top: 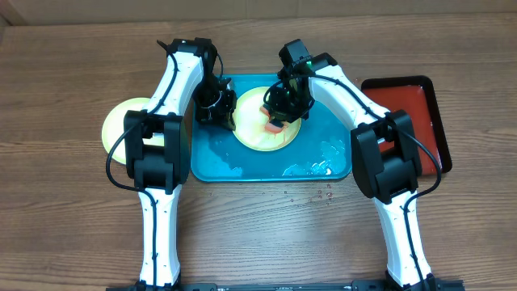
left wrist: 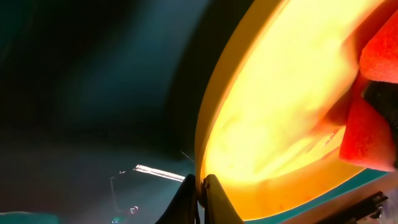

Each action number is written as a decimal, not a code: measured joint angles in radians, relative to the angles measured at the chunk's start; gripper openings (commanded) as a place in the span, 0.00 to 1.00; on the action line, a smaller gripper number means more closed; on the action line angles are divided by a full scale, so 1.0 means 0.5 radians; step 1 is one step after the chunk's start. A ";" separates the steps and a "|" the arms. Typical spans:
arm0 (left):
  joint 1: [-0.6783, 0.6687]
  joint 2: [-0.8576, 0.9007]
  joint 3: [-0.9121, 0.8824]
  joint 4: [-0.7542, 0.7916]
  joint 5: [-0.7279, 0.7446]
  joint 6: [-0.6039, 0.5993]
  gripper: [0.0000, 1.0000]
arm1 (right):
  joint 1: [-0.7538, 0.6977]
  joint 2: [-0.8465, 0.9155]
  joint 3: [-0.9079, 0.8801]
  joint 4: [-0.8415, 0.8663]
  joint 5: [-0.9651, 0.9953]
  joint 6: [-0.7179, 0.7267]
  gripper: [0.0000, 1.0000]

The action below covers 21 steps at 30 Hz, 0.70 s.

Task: Clean dirty plates on tray and stack at the side
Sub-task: 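Scrub the yellow plate with the sponge while the left gripper holds it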

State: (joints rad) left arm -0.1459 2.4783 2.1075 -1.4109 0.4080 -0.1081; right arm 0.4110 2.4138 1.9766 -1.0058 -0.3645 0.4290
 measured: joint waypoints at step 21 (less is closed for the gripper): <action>-0.001 -0.001 0.005 0.044 -0.198 -0.095 0.04 | -0.059 -0.096 0.067 -0.172 0.373 -0.186 0.04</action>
State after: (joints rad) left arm -0.1463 2.4779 2.1098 -1.3888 0.3088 -0.1555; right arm 0.3817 2.3657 2.0102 -1.0920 -0.1780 0.3359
